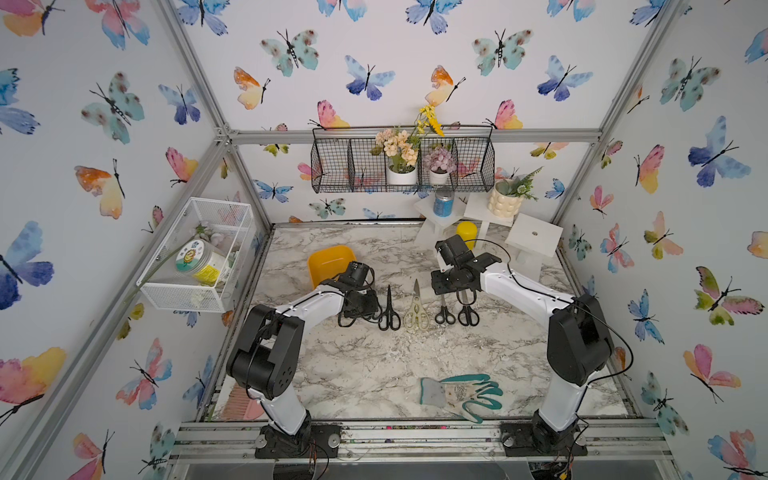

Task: Take the scissors out of the storage box
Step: Place the scissors at the center of the board.

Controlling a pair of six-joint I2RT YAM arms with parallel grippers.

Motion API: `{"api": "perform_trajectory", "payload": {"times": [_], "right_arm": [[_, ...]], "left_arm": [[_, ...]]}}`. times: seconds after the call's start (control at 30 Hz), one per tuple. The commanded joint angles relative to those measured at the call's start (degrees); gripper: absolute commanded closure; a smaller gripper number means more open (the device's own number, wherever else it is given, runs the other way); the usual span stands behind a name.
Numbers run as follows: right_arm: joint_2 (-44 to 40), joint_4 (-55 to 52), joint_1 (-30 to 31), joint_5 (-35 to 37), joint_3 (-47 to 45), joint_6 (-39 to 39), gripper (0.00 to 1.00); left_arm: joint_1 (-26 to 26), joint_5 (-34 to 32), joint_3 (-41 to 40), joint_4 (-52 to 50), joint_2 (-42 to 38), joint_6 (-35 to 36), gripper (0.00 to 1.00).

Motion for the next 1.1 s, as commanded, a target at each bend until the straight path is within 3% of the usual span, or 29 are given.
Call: {"api": "perform_trajectory", "payload": {"times": [0.0, 0.13, 0.27, 0.47, 0.7, 1.07], "right_arm": [[-0.8, -0.2, 0.1, -0.7, 0.6, 0.3, 0.59], [0.0, -0.2, 0.1, -1.4, 1.6, 0.2, 0.6], [0.4, -0.3, 0.1, -2.0, 1.8, 0.2, 0.59], [0.3, -0.2, 0.1, -2.1, 1.8, 0.2, 0.59], [-0.5, -0.4, 0.1, -1.4, 1.1, 0.2, 0.59], [-0.9, 0.0, 0.1, -1.2, 0.4, 0.4, 0.59]], "left_arm": [[2.1, -0.4, -0.8, 0.1, -1.0, 2.5, 0.94], [2.4, -3.0, -1.1, -1.2, -2.0, 3.4, 0.94], [2.0, -1.0, -1.6, -1.5, -2.8, 3.0, 0.94], [-1.2, -2.5, -1.9, -2.4, -1.4, 1.5, 0.94], [-1.0, -6.9, -2.5, -3.4, -0.7, 0.4, 0.94], [-0.7, -7.4, -4.7, -3.5, 0.2, 0.0, 0.9]]}}
